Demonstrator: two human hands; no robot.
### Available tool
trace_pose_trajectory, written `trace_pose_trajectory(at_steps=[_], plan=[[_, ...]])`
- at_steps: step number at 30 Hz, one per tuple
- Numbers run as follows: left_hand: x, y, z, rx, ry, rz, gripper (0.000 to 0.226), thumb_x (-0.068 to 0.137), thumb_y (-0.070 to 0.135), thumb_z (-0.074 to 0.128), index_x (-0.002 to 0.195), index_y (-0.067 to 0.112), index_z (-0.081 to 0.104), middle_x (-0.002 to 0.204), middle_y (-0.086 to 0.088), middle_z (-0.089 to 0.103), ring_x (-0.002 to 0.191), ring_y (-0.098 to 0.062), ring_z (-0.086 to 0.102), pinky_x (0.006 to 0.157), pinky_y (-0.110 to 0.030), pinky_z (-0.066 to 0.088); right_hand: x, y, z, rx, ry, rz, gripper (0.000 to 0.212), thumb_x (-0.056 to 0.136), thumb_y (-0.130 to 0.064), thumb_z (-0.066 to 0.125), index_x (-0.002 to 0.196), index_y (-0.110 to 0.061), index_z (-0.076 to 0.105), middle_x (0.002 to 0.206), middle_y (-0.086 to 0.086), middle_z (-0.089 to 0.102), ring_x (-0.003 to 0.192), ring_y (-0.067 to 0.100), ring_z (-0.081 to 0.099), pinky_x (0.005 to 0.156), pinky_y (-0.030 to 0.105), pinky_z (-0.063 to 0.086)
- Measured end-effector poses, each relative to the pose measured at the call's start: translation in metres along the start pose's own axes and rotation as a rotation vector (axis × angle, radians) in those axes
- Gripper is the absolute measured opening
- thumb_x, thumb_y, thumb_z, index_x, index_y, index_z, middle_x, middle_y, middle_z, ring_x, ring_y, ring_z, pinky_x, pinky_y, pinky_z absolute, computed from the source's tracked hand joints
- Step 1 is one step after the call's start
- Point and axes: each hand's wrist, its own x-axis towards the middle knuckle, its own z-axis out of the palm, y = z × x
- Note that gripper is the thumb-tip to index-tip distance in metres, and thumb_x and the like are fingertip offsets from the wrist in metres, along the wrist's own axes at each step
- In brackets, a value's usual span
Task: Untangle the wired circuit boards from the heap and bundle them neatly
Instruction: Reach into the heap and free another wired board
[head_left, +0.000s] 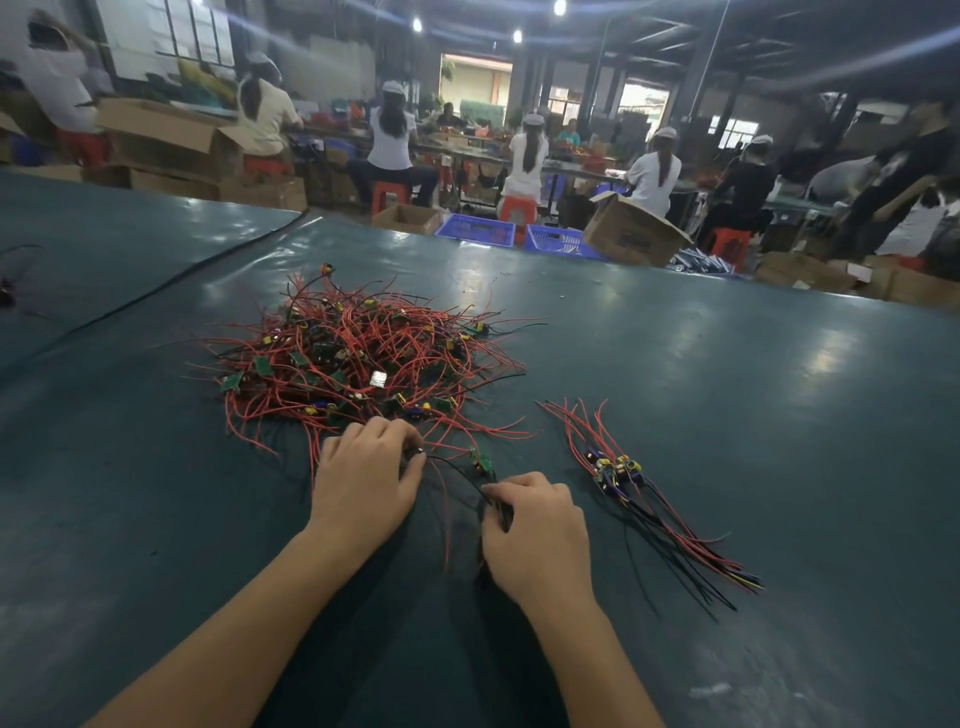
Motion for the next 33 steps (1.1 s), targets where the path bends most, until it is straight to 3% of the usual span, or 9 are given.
trace_pose_trajectory(at_steps=[5, 8, 11, 14, 17, 20, 23, 28, 33], plan=[[0.005, -0.011, -0.006, 0.066, 0.015, -0.097, 0.018, 0.092, 0.026, 0.058, 0.108, 0.020, 0.066, 0.114, 0.001, 0.061, 0.108, -0.023, 0.052, 0.094, -0.039, 0.035, 0.003, 0.005, -0.002, 0.031, 0.003, 0.075, 0.029, 0.098, -0.019, 0.046, 0.116, -0.024, 0.069, 0.114, -0.006, 0.057, 0.099, 0.018, 0.057, 0.070, 0.025, 0.039], [0.004, -0.005, -0.007, 0.021, 0.026, -0.027, 0.026, 0.090, 0.024, 0.063, 0.115, 0.018, 0.067, 0.125, -0.002, 0.058, 0.117, -0.026, 0.049, 0.096, -0.042, 0.036, 0.003, 0.004, -0.002, 0.012, 0.018, 0.111, 0.030, 0.097, -0.015, 0.045, 0.119, -0.023, 0.064, 0.113, -0.001, 0.057, 0.099, 0.023, 0.058, 0.072, 0.029, 0.040], [0.002, 0.010, -0.014, -0.191, 0.089, 0.221, 0.015, 0.088, 0.022, 0.063, 0.100, 0.015, 0.070, 0.100, 0.002, 0.065, 0.094, -0.018, 0.060, 0.084, -0.040, 0.047, 0.005, 0.006, -0.003, 0.176, 0.089, 0.187, 0.030, 0.095, -0.011, 0.047, 0.117, -0.020, 0.065, 0.114, 0.000, 0.062, 0.103, 0.020, 0.060, 0.084, 0.027, 0.043], [-0.005, 0.024, -0.016, -0.344, -0.052, 0.374, 0.016, 0.091, 0.030, 0.058, 0.090, 0.018, 0.070, 0.078, 0.012, 0.066, 0.071, -0.003, 0.060, 0.074, -0.032, 0.048, 0.006, 0.005, -0.005, 0.410, 0.213, 0.202, 0.025, 0.094, -0.007, 0.051, 0.110, -0.018, 0.067, 0.104, 0.000, 0.067, 0.096, 0.018, 0.064, 0.082, 0.025, 0.047], [-0.012, 0.036, -0.009, -0.566, -0.292, 0.205, 0.032, 0.096, 0.039, 0.053, 0.089, 0.015, 0.072, 0.073, 0.011, 0.069, 0.066, -0.002, 0.060, 0.064, -0.020, 0.046, 0.004, 0.001, -0.008, 0.487, 0.355, 0.068, 0.021, 0.094, -0.003, 0.056, 0.105, -0.013, 0.069, 0.098, -0.002, 0.064, 0.087, 0.012, 0.062, 0.079, 0.022, 0.049], [-0.008, 0.045, -0.010, -0.997, -0.444, -0.261, 0.047, 0.094, 0.049, 0.045, 0.104, 0.010, 0.070, 0.086, 0.000, 0.076, 0.067, -0.009, 0.065, 0.062, -0.019, 0.049, 0.001, -0.001, -0.011, 0.415, 0.514, -0.229, 0.022, 0.091, 0.005, 0.057, 0.103, -0.007, 0.072, 0.094, 0.001, 0.063, 0.083, 0.004, 0.058, 0.077, 0.011, 0.045], [0.000, 0.044, -0.020, -1.441, -0.493, -0.650, 0.048, 0.088, 0.052, 0.053, 0.106, 0.011, 0.068, 0.095, -0.006, 0.076, 0.066, -0.012, 0.067, 0.053, -0.021, 0.049, 0.000, -0.001, -0.011, 0.383, 0.554, -0.427, 0.026, 0.089, 0.007, 0.057, 0.102, -0.009, 0.073, 0.095, 0.002, 0.063, 0.087, 0.012, 0.061, 0.075, 0.017, 0.049], [0.004, 0.044, -0.031, -1.693, -0.431, -0.737, 0.037, 0.074, 0.042, 0.066, 0.100, 0.017, 0.076, 0.091, 0.002, 0.073, 0.062, -0.008, 0.065, 0.050, -0.019, 0.050, 0.000, 0.002, -0.011, 0.311, 0.642, -0.465, 0.023, 0.084, 0.006, 0.064, 0.095, -0.010, 0.075, 0.095, -0.001, 0.066, 0.085, 0.018, 0.062, 0.073, 0.028, 0.049], [0.003, 0.041, -0.035, -1.828, -0.504, -0.641, 0.029, 0.075, 0.027, 0.062, 0.099, 0.023, 0.078, 0.103, -0.001, 0.072, 0.073, -0.011, 0.067, 0.057, -0.022, 0.053, 0.001, 0.006, -0.011, 0.229, 0.607, -0.360, 0.019, 0.077, 0.000, 0.068, 0.082, -0.016, 0.076, 0.086, -0.007, 0.068, 0.076, 0.021, 0.058, 0.068, 0.042, 0.049]])
